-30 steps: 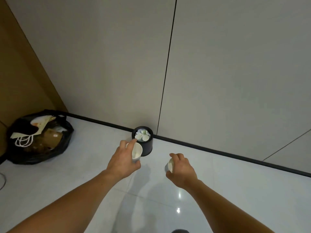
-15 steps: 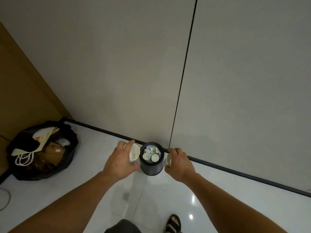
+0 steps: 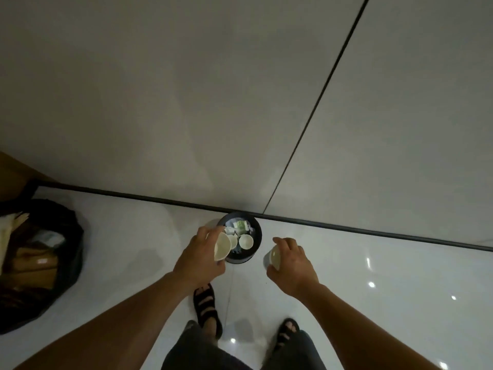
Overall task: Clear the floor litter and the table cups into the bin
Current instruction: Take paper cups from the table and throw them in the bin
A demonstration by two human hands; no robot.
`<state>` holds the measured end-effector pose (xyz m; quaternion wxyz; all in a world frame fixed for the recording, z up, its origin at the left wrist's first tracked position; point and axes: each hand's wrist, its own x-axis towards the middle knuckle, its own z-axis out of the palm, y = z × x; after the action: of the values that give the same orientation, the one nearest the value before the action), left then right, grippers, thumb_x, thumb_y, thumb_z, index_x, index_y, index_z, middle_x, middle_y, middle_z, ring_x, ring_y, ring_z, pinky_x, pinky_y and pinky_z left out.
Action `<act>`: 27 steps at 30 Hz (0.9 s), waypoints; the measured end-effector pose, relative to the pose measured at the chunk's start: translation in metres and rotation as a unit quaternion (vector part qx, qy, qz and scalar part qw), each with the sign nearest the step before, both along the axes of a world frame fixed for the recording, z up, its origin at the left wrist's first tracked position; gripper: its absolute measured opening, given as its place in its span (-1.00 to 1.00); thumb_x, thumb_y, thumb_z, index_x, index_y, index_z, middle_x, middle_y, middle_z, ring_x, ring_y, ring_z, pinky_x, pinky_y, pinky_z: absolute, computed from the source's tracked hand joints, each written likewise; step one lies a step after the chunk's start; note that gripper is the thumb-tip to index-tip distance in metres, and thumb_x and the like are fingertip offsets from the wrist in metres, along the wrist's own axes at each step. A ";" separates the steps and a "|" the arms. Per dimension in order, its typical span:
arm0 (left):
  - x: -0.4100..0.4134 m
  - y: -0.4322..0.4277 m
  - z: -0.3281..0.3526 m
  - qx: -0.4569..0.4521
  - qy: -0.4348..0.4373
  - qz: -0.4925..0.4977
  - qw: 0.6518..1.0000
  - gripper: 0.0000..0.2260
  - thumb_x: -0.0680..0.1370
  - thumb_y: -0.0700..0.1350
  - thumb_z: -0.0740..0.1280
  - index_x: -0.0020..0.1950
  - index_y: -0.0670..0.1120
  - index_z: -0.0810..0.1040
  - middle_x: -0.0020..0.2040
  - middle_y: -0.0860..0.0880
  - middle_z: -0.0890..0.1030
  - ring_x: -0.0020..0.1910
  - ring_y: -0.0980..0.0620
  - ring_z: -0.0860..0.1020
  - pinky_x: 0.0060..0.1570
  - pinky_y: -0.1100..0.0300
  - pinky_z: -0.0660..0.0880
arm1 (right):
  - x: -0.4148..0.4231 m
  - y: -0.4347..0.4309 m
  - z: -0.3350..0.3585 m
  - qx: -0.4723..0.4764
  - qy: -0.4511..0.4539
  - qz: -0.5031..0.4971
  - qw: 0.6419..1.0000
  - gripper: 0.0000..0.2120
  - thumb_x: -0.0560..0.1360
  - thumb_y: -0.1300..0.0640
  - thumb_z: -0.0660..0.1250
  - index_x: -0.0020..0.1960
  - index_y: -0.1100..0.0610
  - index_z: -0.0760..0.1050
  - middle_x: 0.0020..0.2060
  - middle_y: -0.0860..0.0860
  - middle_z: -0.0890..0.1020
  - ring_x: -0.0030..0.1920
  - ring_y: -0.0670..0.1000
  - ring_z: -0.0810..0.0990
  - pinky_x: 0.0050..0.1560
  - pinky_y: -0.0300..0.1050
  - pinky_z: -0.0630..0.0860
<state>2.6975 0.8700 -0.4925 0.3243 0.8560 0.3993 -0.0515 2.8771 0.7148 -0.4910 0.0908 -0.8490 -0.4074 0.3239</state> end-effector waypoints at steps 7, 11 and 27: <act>0.037 0.059 -0.146 -0.034 0.023 -0.019 0.999 -0.29 0.40 -0.05 0.45 0.47 0.04 0.19 0.32 -0.04 0.28 0.23 -0.07 0.38 0.02 0.17 0.40 | 0.005 0.059 -0.138 -0.001 0.021 -0.074 0.997 -0.32 0.46 -0.02 0.39 0.49 -0.01 0.17 0.37 -0.01 0.32 0.29 0.04 0.36 0.22 -0.10 0.43; 0.059 0.070 -0.256 -0.040 0.021 -0.032 0.998 -0.28 0.39 -0.09 0.48 0.47 0.01 0.21 0.34 -0.07 0.28 0.27 -0.10 0.36 0.11 0.08 0.43 | 0.018 0.083 -0.246 0.007 0.009 -0.080 0.997 -0.31 0.46 -0.04 0.40 0.49 0.03 0.18 0.36 0.02 0.35 0.27 0.07 0.39 0.22 -0.06 0.46; 0.083 0.058 -0.450 0.079 0.046 -0.125 0.988 -0.25 0.29 -0.11 0.53 0.44 -0.13 0.34 0.24 -0.24 0.43 0.21 -0.26 0.40 0.09 -0.09 0.43 | 0.042 0.112 -0.449 0.086 -0.108 0.066 0.988 -0.36 0.40 0.05 0.50 0.40 0.22 0.39 0.24 0.20 0.51 0.21 0.21 0.51 0.24 0.04 0.46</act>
<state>2.7804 0.9278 -0.9428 0.2283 0.9187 0.3066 -0.0995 2.9193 0.8269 -0.9397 0.0976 -0.8392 -0.4965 0.1992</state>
